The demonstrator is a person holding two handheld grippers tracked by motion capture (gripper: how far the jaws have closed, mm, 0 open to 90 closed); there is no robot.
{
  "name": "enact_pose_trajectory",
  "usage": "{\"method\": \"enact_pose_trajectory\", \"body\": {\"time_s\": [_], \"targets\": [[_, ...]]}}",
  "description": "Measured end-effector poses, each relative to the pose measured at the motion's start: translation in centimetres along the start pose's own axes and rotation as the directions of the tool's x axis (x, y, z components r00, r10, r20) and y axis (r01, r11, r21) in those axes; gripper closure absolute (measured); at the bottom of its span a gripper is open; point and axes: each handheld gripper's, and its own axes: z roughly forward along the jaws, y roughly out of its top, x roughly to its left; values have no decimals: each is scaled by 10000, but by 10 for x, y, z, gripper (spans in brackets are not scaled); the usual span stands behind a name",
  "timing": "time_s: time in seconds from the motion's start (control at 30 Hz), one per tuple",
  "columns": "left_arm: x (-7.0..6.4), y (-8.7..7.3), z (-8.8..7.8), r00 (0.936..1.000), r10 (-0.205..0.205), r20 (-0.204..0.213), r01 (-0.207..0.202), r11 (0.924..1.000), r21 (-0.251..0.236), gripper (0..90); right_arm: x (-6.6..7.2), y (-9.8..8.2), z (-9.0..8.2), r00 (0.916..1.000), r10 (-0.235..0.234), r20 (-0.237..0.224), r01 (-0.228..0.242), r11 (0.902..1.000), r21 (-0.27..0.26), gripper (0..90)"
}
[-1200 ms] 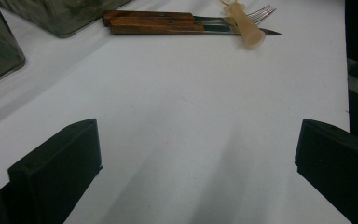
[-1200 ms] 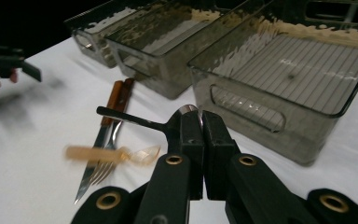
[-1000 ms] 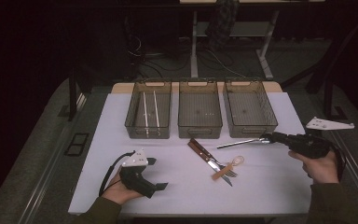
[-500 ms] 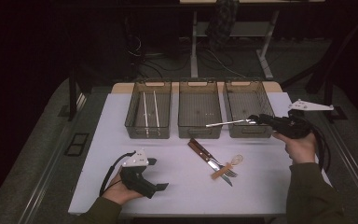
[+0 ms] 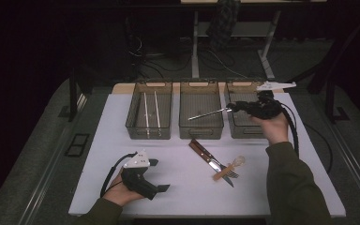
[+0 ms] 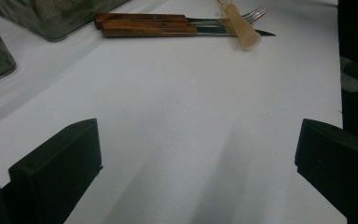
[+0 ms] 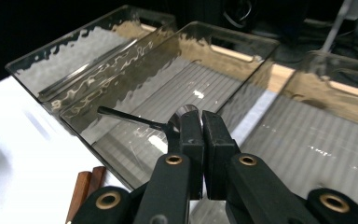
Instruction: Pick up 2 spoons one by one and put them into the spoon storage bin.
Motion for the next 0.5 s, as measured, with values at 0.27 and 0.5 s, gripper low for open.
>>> {"method": "enact_pose_trajectory", "body": {"time_s": [0.27,0.5], "targets": [[1,0,0,10000,-3,-73,2,10000,-91,0,7,10,35,9995,-292,-121,302,9952,930,877],[0,1,3,10000,56,38,-56,10000,-44,0,7,18,55,9990,-443,-27,442,9875,1515,875]]}}
